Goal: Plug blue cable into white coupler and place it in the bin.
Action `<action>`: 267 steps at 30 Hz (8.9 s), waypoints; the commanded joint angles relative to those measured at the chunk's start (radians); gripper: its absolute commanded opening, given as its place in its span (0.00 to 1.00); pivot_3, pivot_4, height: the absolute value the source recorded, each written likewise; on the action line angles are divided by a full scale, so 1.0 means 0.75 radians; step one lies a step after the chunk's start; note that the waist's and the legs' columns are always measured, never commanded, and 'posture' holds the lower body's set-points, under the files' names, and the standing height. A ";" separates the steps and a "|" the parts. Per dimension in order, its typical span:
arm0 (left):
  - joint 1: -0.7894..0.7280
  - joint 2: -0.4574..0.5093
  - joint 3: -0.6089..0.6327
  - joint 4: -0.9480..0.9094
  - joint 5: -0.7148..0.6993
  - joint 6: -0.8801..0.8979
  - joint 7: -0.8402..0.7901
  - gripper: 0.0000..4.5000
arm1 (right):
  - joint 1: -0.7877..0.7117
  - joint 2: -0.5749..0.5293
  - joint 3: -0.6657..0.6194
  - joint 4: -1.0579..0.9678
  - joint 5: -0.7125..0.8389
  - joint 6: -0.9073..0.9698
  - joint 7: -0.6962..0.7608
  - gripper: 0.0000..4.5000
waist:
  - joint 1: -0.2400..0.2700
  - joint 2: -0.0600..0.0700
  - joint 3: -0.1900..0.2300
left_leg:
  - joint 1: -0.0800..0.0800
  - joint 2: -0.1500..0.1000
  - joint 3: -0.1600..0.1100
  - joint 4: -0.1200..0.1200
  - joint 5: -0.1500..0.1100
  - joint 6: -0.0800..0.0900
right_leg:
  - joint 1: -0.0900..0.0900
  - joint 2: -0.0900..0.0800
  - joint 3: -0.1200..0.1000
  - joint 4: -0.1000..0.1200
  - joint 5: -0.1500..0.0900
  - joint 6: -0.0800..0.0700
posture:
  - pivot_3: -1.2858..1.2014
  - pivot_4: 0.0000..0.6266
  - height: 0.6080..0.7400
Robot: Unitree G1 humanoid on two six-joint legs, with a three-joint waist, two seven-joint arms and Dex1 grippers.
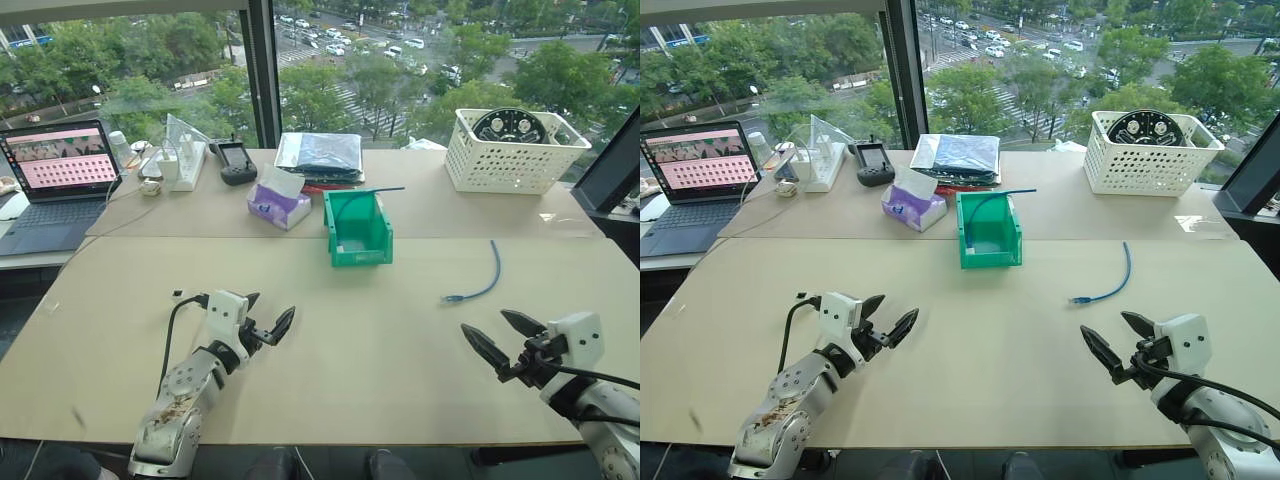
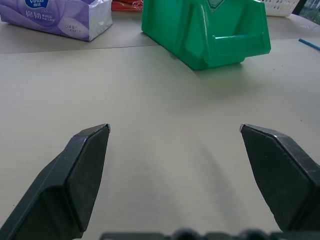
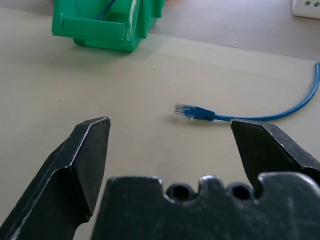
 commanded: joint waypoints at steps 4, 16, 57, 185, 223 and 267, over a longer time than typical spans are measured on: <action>-0.157 0.127 -0.016 0.051 -0.139 -0.012 -0.336 1.00 | -0.456 -0.213 0.148 0.410 -0.172 -0.126 0.185 0.99 | -0.030 -0.003 0.004 | 0.000 0.000 0.004 0.004 0.002 0.000 | -0.002 0.001 0.002 0.000 0.002 -0.006 | 0.52 0.24 1.00; -0.252 0.358 -0.007 -0.093 -0.339 0.145 -0.652 1.00 | -1.202 -0.328 0.588 1.440 -0.510 -0.464 0.751 0.99 | -0.034 -0.009 0.006 | 0.000 0.001 0.004 0.000 0.008 0.002 | -0.002 0.003 0.001 -0.001 0.012 -0.001 | 0.52 0.24 1.00; -0.361 0.557 -0.230 0.042 0.053 -0.081 -0.851 1.00 | -1.280 0.082 0.966 0.927 -0.610 -0.219 1.040 0.43 | -0.030 -0.009 0.007 | 0.001 0.000 0.002 0.000 0.009 -0.001 | -0.006 0.000 -0.001 0.008 0.013 -0.002 | 0.52 0.24 1.00; -0.907 -0.132 -0.440 0.363 0.130 0.244 -0.604 0.02 | -0.559 0.026 0.312 0.049 1.894 0.529 -1.156 0.37 | -0.030 -0.013 0.008 | -0.011 0.000 -0.003 0.007 0.010 0.003 | -0.004 0.001 -0.001 -0.001 0.016 0.004 | 0.52 0.24 1.00; 0.002 0.369 0.161 0.033 -0.191 0.052 -0.771 0.98 | -0.799 -0.021 0.298 0.295 1.752 0.630 -1.021 0.00 | -0.032 -0.012 0.008 | -0.009 0.001 -0.001 0.003 0.010 0.003 | -0.006 -0.004 -0.001 -0.002 0.016 0.003 | 0.52 0.24 1.00; -0.344 0.150 0.321 0.752 0.044 -0.275 -0.211 0.15 | -0.867 0.031 0.240 0.329 1.552 0.775 -0.921 0.00 | 0.003 -0.004 0.003 | -0.006 0.021 0.020 0.003 0.013 0.003 | -0.004 0.000 -0.009 -0.003 0.023 -0.006 | 0.52 0.24 1.00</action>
